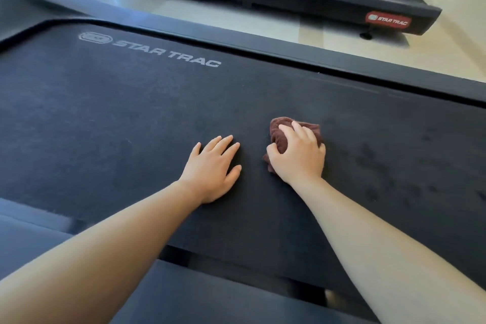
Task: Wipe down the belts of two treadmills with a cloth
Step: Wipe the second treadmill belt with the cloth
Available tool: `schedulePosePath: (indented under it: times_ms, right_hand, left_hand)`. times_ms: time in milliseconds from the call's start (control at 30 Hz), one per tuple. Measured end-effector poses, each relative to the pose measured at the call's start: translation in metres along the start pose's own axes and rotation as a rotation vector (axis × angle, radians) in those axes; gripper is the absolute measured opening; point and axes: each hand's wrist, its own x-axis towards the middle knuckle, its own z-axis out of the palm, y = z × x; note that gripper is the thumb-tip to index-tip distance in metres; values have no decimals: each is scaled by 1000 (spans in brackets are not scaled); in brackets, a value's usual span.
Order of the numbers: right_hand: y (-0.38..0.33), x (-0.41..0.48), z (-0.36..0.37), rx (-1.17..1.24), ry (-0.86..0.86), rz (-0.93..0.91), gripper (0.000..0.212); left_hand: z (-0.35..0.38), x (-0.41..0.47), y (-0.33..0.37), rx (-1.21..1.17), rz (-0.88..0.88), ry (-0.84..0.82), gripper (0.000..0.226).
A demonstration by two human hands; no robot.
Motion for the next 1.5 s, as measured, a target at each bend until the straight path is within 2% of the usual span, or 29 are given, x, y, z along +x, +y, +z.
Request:
schedulePosePath:
  times_ms: [200, 367, 500, 700, 867, 1167, 1300, 1500]
  right_hand:
    - [20, -49, -17, 11, -61, -80, 56]
    - [50, -76, -28, 22, -2, -54, 57]
    - [50, -41, -22, 35, 14, -36, 54]
    - [55, 47, -5, 65, 82, -5, 51]
    - [55, 127, 7, 65, 128, -42, 52]
    - [39, 263, 26, 90, 76, -156, 43]
    - [35, 270, 29, 62, 59, -141, 47]
    - [51, 193, 13, 65, 55, -108, 50]
  left_hand:
    - [8, 13, 27, -33, -120, 33, 58]
    - [9, 54, 52, -79, 1, 36, 56]
    - [10, 97, 64, -94, 89, 32, 54]
    - [12, 152, 47, -119, 8, 100, 49]
    - [15, 187, 38, -59, -147, 135, 52]
    - [22, 188, 38, -60, -148, 177, 56]
    - [20, 192, 35, -75, -146, 163, 53]
    - [17, 193, 32, -81, -147, 148, 51]
